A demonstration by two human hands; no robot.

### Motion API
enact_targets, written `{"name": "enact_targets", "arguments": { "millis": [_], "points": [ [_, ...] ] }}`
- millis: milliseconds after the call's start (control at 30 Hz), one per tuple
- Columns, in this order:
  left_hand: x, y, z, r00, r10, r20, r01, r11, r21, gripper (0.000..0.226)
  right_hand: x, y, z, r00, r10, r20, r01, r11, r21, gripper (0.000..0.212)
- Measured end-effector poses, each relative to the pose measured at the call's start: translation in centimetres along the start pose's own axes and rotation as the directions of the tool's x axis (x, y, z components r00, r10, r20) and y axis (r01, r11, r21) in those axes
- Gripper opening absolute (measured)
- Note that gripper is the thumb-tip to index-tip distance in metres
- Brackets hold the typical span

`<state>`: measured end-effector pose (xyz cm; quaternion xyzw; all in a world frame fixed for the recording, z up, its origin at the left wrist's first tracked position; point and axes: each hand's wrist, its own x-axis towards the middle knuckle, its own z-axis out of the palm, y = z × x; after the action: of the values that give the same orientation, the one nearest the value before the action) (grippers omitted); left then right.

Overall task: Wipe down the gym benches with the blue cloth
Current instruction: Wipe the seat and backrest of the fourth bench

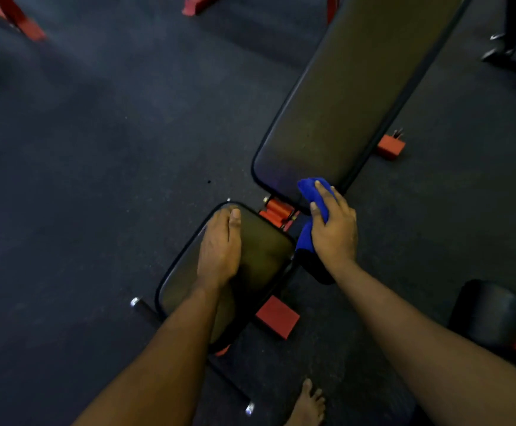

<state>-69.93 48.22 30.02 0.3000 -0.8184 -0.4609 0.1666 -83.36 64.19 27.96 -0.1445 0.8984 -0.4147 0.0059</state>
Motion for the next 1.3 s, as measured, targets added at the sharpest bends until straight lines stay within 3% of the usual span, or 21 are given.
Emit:
{"name": "enact_targets", "arguments": {
  "millis": [300,567,833,1100,1300],
  "points": [
    [4.6,16.9,-0.7,0.989,0.129,0.074,-0.127,0.991,-0.034,0.026,6.5,-4.9,-12.6,0.999,-0.025,-0.028,0.027,0.995,0.097,0.044],
    [10.0,24.0,-0.5,0.985,0.144,0.096,-0.138,0.988,-0.065,0.028,14.2,-6.8,-18.0,0.995,-0.075,-0.069,0.083,0.989,0.119,0.045],
    [24.6,31.3,5.2,0.975,0.208,0.082,-0.2,0.975,-0.097,0.028,29.5,-6.7,-20.5,0.987,-0.105,-0.126,0.113,0.992,0.064,0.045],
    [40.8,37.2,11.3,0.96,0.228,0.166,-0.207,0.969,-0.134,0.027,44.5,-6.3,-22.4,0.987,0.007,-0.163,-0.004,1.0,0.017,0.05],
    [47.7,39.5,15.3,0.957,0.219,0.192,-0.199,0.973,-0.117,0.028,52.0,-5.7,-24.7,0.987,0.036,-0.158,-0.044,0.998,-0.043,0.049]
  ]
}}
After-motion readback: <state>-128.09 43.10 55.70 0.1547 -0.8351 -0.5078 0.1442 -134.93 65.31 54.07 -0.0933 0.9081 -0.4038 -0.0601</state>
